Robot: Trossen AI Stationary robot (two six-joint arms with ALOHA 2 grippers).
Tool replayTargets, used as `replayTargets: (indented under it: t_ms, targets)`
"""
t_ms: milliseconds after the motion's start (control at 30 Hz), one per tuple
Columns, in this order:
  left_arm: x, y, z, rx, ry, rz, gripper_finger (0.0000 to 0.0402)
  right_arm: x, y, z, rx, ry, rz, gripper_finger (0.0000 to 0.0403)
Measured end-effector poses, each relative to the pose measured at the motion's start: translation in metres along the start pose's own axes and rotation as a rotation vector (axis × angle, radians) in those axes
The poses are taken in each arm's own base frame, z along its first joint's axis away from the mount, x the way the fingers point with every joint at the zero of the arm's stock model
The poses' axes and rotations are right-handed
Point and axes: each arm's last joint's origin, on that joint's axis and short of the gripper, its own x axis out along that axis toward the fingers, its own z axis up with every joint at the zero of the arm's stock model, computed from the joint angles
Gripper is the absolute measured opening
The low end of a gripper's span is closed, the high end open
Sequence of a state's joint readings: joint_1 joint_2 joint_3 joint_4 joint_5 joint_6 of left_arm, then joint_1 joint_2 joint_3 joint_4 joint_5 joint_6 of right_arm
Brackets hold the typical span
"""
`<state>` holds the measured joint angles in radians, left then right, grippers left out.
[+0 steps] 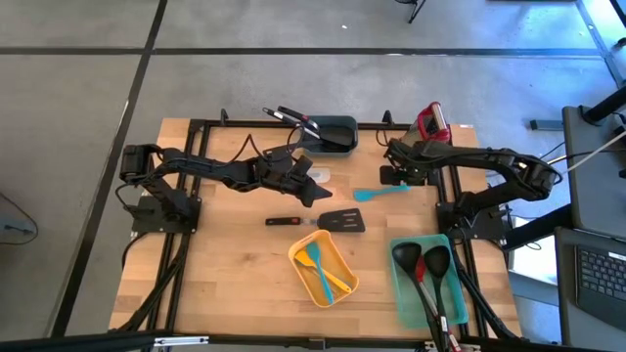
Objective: Pick & Place Kitchen Items
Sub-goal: Put the small blue spatula into the yellow bin
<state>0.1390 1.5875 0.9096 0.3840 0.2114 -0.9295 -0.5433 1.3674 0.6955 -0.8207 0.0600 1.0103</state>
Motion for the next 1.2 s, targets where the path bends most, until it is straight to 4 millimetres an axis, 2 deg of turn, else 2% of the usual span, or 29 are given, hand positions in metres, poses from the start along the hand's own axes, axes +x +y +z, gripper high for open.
replayTargets:
  t_ms: [133,333,700,1200]
  targets:
    - [0.000,0.000,0.000,0.007,0.004,-0.003,0.0002,-0.003,0.000,0.006,0.003,-0.016,0.008,0.0186]
    - [0.000,0.000,0.000,0.008,0.005,-0.004,0.0002,0.004,-0.008,0.007,-0.003,0.034,0.006,0.0169]
    - [0.000,0.000,0.000,0.007,0.006,-0.004,0.0002,0.004,-0.009,0.012,-0.080,0.044,0.045,0.0168]
    - [0.000,0.000,0.000,0.000,0.006,-0.004,0.0002,0.007,-0.015,0.010,-0.118,0.096,-0.012,0.0168]
